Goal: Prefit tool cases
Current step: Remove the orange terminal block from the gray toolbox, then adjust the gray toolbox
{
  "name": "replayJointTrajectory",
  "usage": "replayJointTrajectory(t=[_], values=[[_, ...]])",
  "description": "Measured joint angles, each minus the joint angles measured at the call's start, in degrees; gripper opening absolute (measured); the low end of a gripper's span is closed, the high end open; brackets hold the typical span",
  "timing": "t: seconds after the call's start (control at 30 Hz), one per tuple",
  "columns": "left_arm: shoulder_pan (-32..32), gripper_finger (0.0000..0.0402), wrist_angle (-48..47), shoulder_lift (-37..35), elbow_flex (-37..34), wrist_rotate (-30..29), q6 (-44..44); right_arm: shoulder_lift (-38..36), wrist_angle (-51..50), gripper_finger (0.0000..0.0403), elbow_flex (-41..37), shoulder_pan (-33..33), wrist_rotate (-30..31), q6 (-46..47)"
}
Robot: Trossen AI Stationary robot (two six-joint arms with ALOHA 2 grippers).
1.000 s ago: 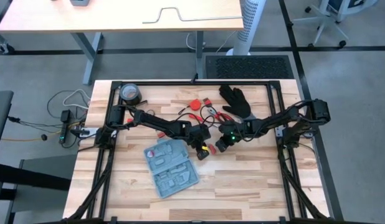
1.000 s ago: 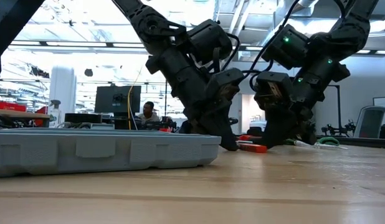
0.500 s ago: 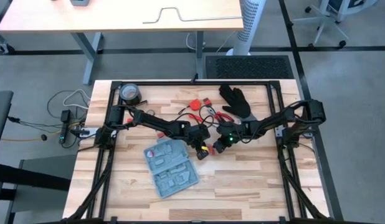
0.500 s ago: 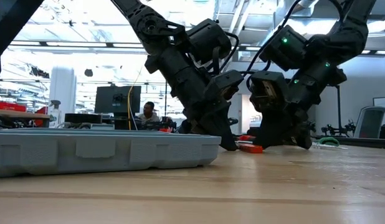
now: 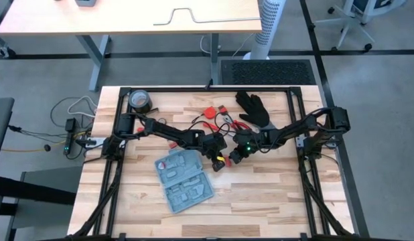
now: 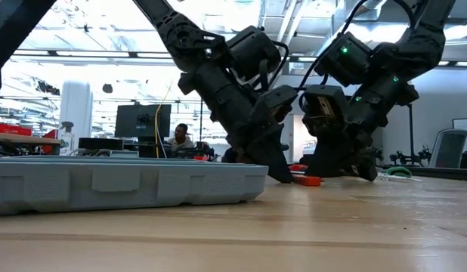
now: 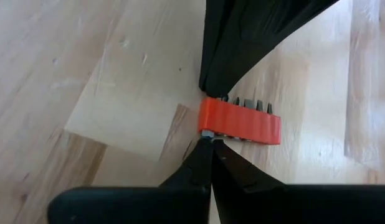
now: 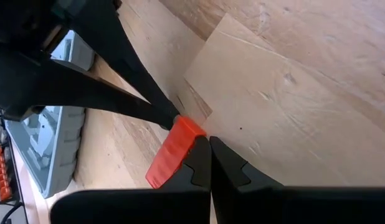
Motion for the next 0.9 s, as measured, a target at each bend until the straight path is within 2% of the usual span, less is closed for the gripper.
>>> replayJointTrajectory(t=[0.37,0.63,0.9], values=[[0.1,0.0,1.5,0.7,0.1,0.9,-0.5,0.0,0.1,0.0,0.0,0.0,-0.3,0.1],[0.2,0.0,-2.1,-0.8,0.2,0.6,0.9,-2.0,-4.1,0.0,-0.1,-1.3,-0.4,-1.3],[0.2,0.0,-11.9,-6.7,-0.1,-7.0,5.0,-7.0,-10.3,0.0,-0.2,-3.4,1.0,-4.6]])
